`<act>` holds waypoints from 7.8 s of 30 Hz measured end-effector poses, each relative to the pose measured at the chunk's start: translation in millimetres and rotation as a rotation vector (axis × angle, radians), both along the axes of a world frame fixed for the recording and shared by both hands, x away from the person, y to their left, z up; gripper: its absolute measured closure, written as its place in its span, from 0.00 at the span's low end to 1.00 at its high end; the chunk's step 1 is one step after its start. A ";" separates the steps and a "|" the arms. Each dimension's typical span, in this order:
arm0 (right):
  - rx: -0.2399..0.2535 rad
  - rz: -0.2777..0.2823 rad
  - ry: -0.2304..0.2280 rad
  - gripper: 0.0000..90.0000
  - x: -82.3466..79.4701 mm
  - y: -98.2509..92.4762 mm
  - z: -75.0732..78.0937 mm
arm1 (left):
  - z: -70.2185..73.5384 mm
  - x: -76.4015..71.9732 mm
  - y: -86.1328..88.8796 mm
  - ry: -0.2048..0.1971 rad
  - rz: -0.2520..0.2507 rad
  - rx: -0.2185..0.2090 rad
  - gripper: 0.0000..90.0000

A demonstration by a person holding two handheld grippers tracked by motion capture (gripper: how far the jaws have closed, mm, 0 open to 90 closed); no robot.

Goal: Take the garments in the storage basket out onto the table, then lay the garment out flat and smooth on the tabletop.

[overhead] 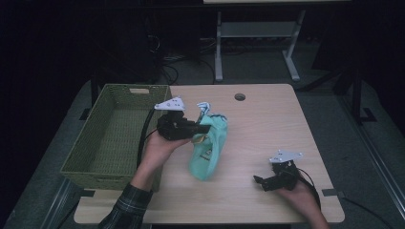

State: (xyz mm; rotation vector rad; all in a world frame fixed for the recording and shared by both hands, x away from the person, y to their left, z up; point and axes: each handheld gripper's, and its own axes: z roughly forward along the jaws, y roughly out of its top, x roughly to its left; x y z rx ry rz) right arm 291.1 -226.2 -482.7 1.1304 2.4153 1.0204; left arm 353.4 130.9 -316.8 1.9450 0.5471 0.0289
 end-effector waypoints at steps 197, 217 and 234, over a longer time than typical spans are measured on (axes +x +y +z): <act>0.009 -0.025 0.019 0.98 102.8 1.8 24.5 | -134.6 -55.3 -20.9 0.151 -0.023 0.515 1.00; 0.015 -0.047 -0.036 0.85 89.8 -13.8 51.0 | -134.6 -55.3 -21.5 0.147 -0.026 0.516 1.00; 0.069 0.052 -0.031 0.83 102.6 24.4 79.9 | -134.7 -55.9 -23.1 0.157 -0.004 0.506 1.00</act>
